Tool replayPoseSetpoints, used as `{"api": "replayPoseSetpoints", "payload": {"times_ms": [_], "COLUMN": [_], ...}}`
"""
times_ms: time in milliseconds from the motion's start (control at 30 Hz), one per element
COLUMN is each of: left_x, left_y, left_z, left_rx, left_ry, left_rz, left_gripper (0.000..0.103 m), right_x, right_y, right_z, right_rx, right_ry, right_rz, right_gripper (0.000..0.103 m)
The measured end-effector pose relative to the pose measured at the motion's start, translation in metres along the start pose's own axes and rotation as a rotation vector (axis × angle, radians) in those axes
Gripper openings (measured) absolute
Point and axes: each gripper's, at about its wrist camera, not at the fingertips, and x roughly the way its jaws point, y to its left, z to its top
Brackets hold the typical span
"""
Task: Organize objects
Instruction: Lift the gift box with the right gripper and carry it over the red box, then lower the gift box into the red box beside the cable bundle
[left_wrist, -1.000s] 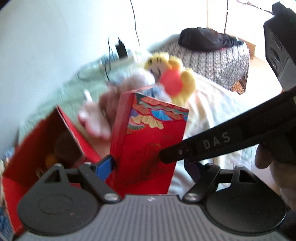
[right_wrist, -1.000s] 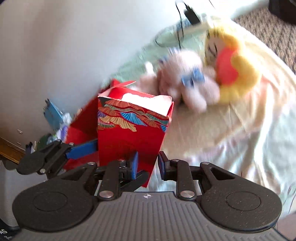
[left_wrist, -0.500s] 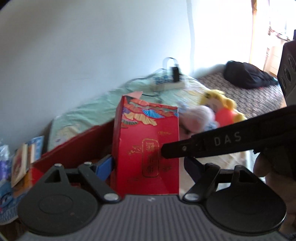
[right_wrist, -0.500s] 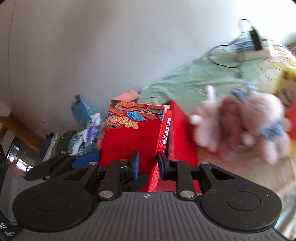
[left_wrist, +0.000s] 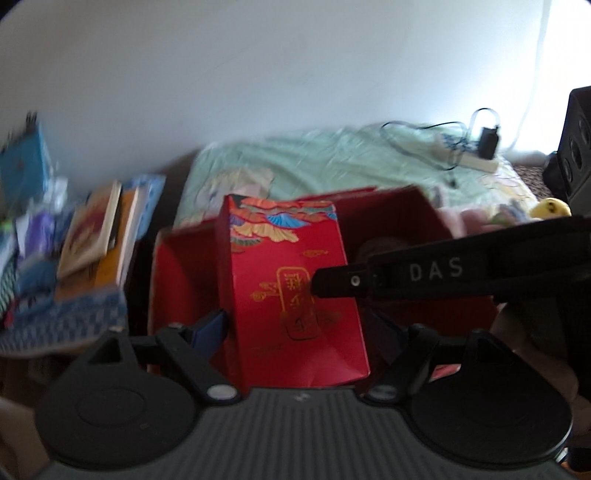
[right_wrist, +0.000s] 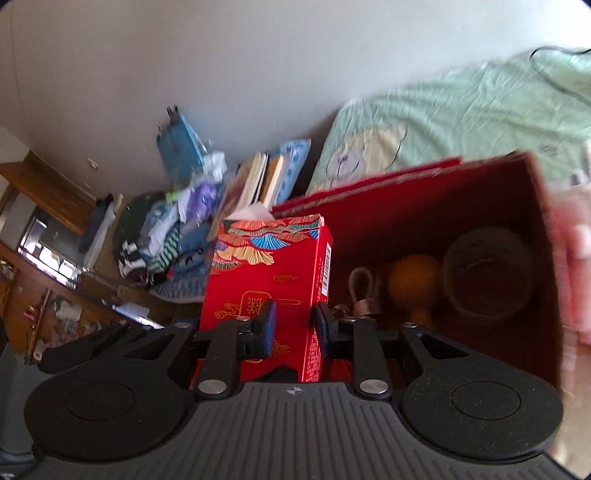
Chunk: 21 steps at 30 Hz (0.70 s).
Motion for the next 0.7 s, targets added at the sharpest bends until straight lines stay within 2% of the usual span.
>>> {"api": "replayPoseSetpoints", "payload": {"times_ms": [167,400,533,700], "left_x": [0.031,0.063,0.075,0.08], "left_y": [0.023,0.031,0.038,0.031], "left_z": [-0.01,-0.024,-0.025,-0.023], "left_rx": [-0.031,-0.026,-0.027,-0.001], "left_ry": [0.072,0.153,0.177,0.182], "left_rz": [0.0,0.0,0.001,0.024], "left_gripper": [0.08,0.08,0.079,0.082], "right_x": [0.035,0.062,0.067,0.063], "right_y": [-0.004,-0.015,-0.022,-0.03], "right_z": [0.006,0.002,-0.001,-0.003], "right_rx": [0.009,0.076,0.107,0.154], "right_ry": [0.094,0.187,0.206,0.202], "right_rz": [-0.027,-0.056,-0.057,-0.077], "right_gripper": [0.025,0.025,0.025,0.02]}}
